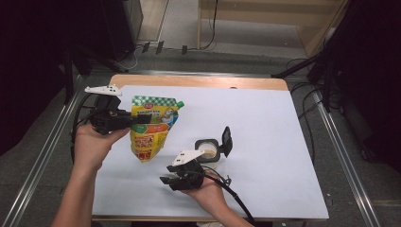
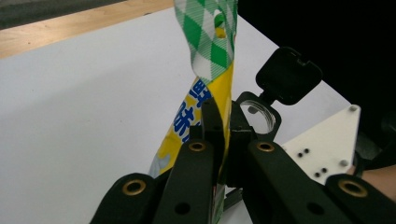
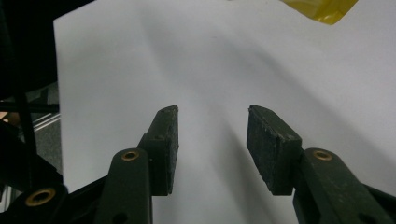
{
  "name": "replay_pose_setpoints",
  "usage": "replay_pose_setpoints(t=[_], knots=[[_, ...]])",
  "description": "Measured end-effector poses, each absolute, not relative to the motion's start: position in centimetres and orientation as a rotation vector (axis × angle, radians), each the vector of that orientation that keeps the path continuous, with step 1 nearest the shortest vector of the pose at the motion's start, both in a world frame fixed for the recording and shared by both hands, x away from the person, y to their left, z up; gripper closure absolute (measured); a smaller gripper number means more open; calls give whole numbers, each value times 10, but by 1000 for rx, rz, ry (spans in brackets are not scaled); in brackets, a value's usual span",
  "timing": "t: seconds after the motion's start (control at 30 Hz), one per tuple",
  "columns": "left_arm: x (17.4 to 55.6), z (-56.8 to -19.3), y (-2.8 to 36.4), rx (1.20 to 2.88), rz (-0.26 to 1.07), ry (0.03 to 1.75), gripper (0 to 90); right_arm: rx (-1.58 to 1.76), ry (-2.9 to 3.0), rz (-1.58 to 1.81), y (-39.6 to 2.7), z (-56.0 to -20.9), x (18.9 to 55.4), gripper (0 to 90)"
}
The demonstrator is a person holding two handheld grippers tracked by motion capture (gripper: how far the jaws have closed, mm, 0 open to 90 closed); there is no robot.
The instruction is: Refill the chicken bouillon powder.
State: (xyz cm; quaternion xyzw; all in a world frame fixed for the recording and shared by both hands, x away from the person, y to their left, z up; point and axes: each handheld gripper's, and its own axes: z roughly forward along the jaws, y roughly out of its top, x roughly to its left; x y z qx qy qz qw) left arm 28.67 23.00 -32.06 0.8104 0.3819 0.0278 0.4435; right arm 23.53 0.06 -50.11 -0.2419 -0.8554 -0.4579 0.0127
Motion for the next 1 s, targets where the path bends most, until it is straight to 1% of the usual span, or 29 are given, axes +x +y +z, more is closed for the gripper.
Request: replay_pose_setpoints(t=[0.33,0.57,1.0], knots=[[277,-323,218,2060,17,941,900,-816,-2665,-1431,5,-510,242,574],[272,-328,212,2064,-28,940,900,-861,-2668,-1449,6,-513,245,589],[263,-320,213,1994,-127,910,900,-966,-2657,-1534,4,-519,247,624]])
